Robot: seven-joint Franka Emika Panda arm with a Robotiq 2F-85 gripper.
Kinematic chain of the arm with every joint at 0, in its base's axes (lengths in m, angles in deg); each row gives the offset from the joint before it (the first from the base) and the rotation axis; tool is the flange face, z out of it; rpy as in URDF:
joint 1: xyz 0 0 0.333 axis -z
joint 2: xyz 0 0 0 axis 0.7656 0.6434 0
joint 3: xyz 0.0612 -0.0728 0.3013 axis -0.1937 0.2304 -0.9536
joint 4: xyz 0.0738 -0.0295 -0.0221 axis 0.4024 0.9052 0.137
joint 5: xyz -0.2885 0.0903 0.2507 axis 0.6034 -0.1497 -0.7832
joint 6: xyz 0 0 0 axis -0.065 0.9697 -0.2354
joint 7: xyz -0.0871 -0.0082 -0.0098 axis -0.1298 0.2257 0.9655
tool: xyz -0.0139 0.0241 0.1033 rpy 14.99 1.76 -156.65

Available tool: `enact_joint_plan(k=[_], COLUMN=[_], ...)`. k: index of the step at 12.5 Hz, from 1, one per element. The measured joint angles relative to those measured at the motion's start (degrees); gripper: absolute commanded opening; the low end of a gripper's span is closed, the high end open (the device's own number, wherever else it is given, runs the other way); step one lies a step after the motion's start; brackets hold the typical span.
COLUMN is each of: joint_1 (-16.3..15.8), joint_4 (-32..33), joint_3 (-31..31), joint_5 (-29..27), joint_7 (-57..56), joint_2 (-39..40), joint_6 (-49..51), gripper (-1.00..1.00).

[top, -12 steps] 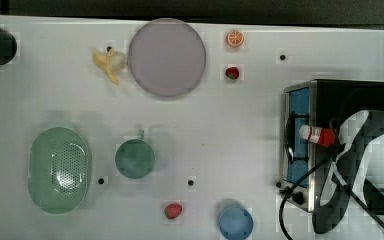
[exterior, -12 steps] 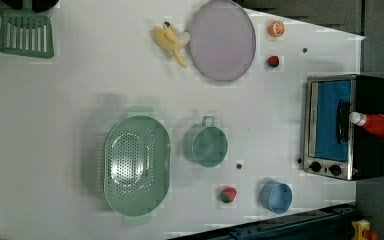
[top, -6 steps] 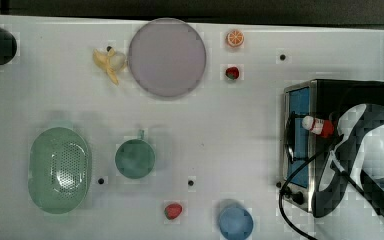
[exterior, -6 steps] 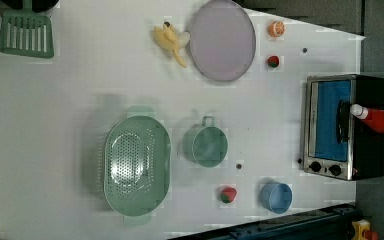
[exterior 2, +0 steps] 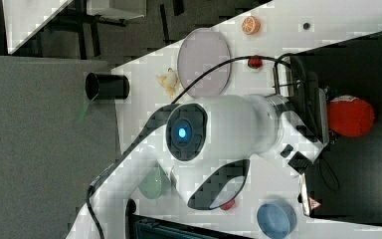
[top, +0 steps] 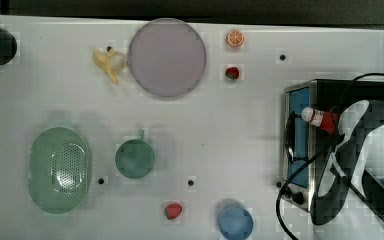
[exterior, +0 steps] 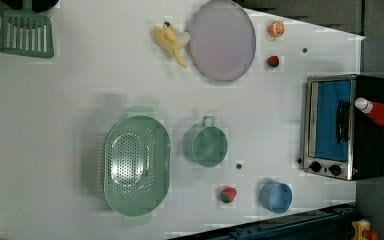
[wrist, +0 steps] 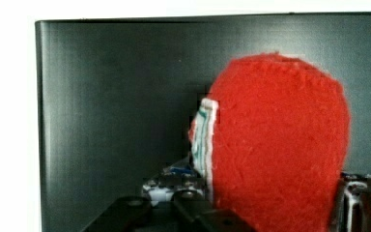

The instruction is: Pick Ketchup from oven and place it on table.

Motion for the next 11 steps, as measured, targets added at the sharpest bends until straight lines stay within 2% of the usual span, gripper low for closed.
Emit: enact_joint_plan(k=[3,6,9,11], joint_1=[-0.4,-2.4,-8.0,-10.3], joint_4=[-2.9,-5.9,-7.1,-9.5], joint_3=[-0.1,-1.7,-3.8,-8.1], joint_5=[0.1,1.6,1.7,1.5], joint_7=[-0.1,0.0,0.0,0.0], joint_2=[-0.8,-6.1,-13.5,-16.0], joint_6=[10.5,16.6,19.6,20.0], gripper=[0.27,0.27,0.27,0.27])
